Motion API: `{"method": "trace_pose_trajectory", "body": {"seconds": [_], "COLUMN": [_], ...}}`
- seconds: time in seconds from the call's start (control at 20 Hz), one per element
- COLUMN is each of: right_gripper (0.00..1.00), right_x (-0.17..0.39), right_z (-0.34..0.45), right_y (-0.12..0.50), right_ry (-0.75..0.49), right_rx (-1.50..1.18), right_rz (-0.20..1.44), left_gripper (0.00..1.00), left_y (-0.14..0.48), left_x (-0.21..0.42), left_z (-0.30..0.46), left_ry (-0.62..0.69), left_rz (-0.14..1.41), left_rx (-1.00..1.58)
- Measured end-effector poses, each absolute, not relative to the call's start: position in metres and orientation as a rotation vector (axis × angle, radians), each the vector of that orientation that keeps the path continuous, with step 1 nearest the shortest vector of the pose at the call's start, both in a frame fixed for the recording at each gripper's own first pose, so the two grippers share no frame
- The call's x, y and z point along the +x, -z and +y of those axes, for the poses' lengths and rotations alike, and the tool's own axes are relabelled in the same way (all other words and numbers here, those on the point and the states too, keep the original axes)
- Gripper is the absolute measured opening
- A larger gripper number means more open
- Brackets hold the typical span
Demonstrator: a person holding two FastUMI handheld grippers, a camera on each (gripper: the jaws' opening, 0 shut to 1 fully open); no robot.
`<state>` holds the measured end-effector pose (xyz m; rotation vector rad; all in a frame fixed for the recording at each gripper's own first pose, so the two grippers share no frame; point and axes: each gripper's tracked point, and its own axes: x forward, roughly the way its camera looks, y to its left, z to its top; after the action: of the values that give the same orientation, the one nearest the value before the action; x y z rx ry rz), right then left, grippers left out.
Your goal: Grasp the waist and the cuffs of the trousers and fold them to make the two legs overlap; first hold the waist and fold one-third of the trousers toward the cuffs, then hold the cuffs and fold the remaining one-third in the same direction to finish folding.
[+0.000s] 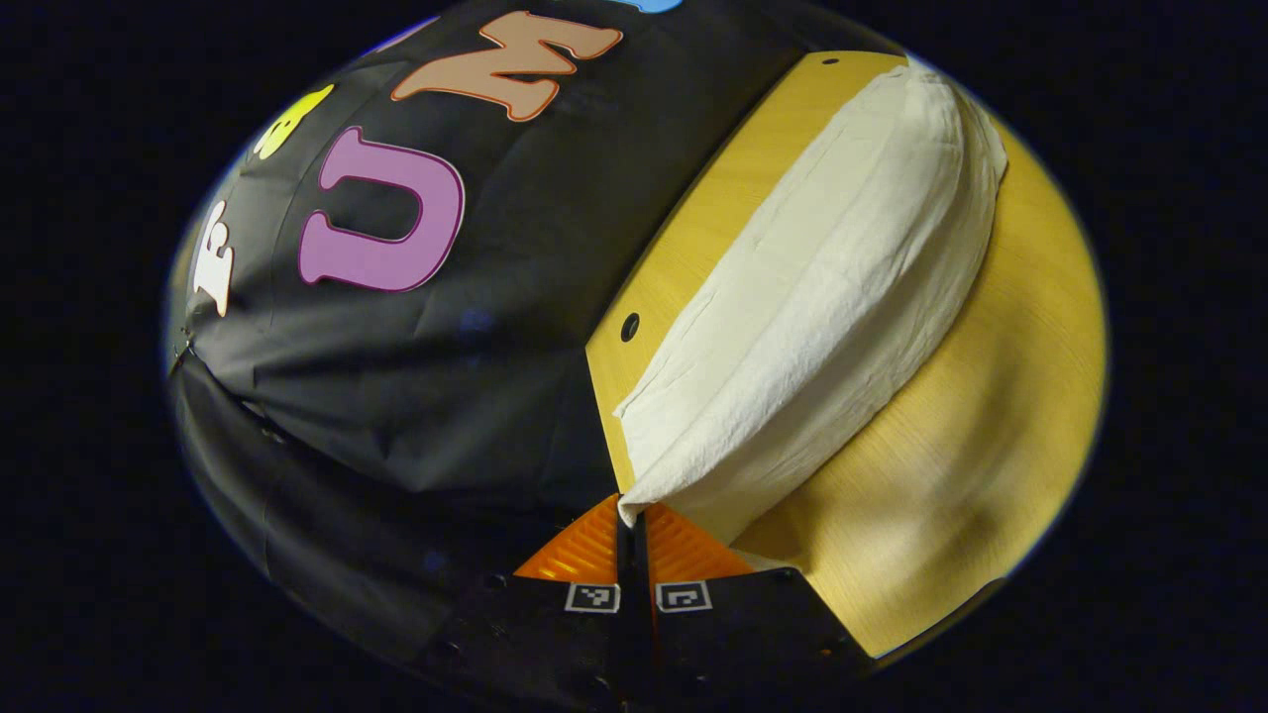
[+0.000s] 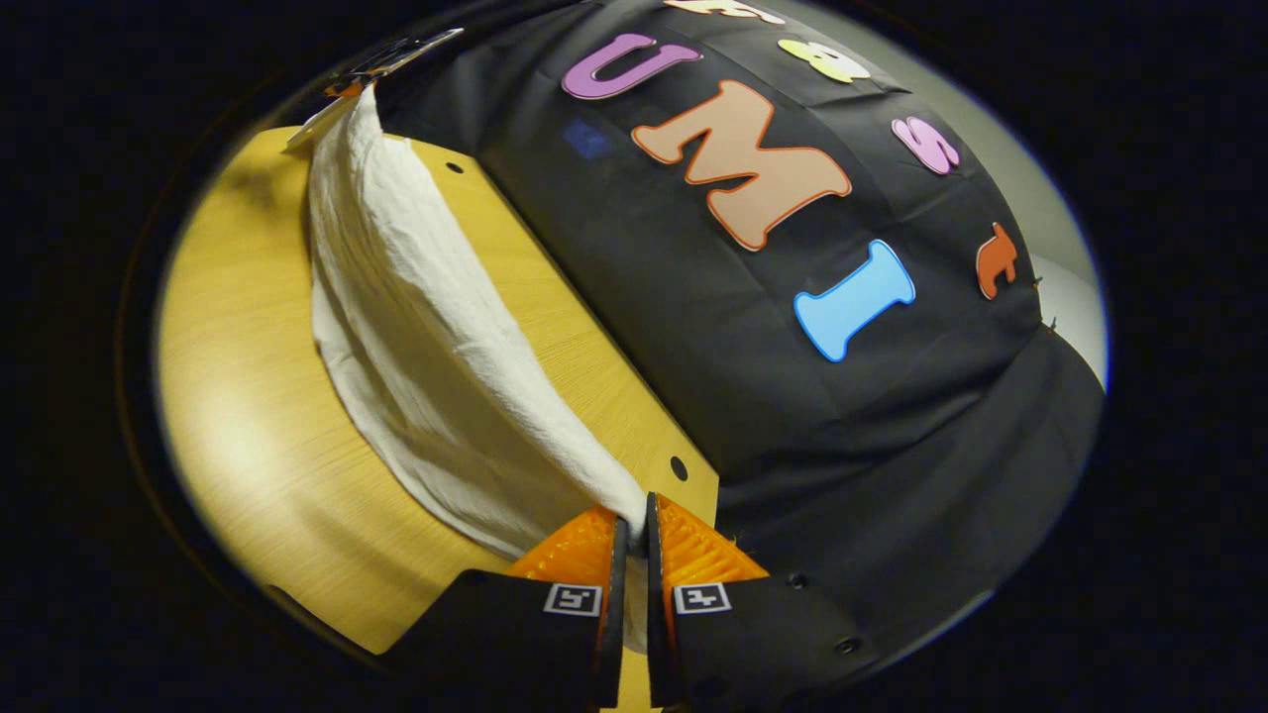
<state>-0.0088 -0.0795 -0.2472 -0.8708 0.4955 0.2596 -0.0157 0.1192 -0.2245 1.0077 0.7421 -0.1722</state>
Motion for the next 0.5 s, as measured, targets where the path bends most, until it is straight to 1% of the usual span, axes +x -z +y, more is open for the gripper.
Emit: {"method": "trace_pose_trajectory", "body": {"seconds": [0.1,0.15,0.2,0.25,0.3,0.35,0.5], "right_gripper": [0.15,0.13,0.12,0.13,0.15,0.13,0.12], "right_x": [0.010,0.019,0.028,0.036,0.043,0.050,0.070], "right_z": [-0.077,-0.074,-0.073,-0.073,-0.072,-0.070,-0.067], "right_y": [0.245,0.246,0.246,0.248,0.249,0.250,0.257], "right_ry": [-0.212,-0.193,-0.172,-0.153,-0.134,-0.119,-0.087], "right_rx": [-0.862,-0.857,-0.855,-0.848,-0.841,-0.839,-0.840], "right_rz": [0.499,0.497,0.499,0.505,0.507,0.511,0.521], "left_gripper": [0.00,0.00,0.00,0.00,0.00,0.00,0.00], "left_y": [0.226,0.223,0.218,0.216,0.216,0.214,0.218], "left_x": [0.009,0.025,0.039,0.050,0.061,0.073,0.104], "left_z": [0.117,0.116,0.117,0.115,0.113,0.111,0.106], "left_ry": [0.179,0.179,0.177,0.176,0.182,0.187,0.192], "left_rz": [0.734,0.712,0.691,0.680,0.666,0.647,0.620], "left_rx": [0.999,1.001,0.994,0.978,0.957,0.934,0.880]}}
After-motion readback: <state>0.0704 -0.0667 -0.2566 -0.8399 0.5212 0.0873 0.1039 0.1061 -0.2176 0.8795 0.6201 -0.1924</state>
